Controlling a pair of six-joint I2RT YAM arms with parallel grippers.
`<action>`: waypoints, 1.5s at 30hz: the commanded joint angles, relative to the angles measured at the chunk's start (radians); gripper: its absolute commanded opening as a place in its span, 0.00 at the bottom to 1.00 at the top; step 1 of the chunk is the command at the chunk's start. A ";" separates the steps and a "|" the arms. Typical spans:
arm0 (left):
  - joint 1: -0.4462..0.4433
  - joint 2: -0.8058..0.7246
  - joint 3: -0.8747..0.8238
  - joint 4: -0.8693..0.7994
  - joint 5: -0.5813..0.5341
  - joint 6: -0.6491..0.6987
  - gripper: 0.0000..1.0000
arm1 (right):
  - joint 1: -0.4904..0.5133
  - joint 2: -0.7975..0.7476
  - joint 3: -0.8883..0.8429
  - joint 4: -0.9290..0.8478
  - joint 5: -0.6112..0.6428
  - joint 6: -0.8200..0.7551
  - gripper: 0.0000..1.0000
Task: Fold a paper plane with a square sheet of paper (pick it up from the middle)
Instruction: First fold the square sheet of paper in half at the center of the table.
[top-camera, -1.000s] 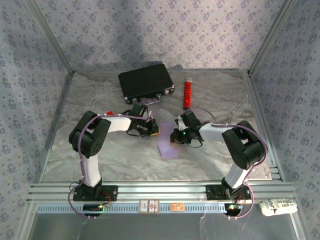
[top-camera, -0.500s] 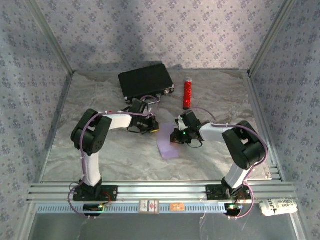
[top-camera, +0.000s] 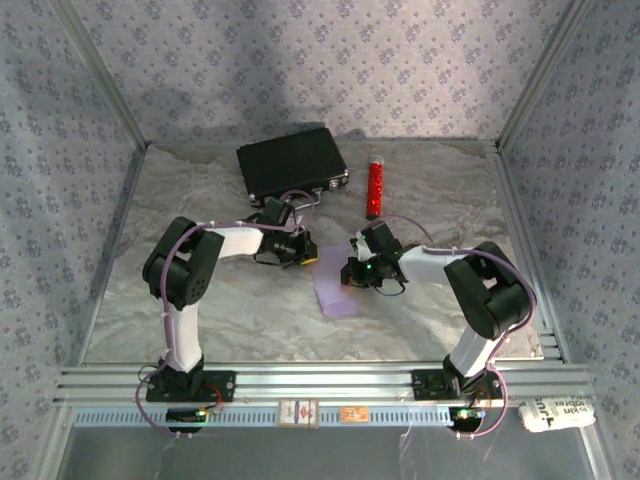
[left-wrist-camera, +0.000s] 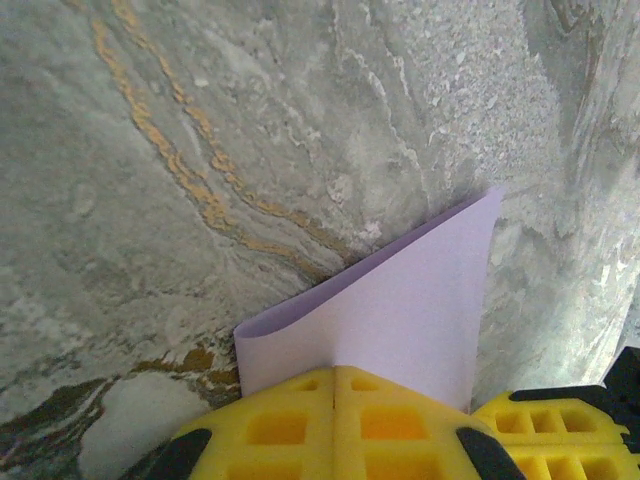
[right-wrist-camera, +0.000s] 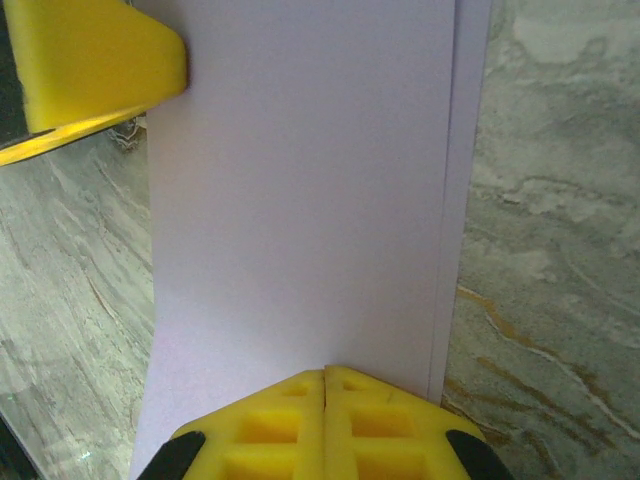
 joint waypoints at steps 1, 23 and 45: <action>0.040 0.016 0.010 -0.032 -0.226 -0.006 0.00 | 0.004 0.015 -0.033 -0.139 0.064 -0.015 0.00; 0.067 0.042 0.038 0.052 -0.241 -0.091 0.01 | -0.004 0.009 -0.033 -0.161 0.045 -0.045 0.00; 0.043 -0.020 0.157 -0.173 -0.316 -0.029 0.03 | -0.004 0.004 -0.039 -0.138 0.072 -0.004 0.00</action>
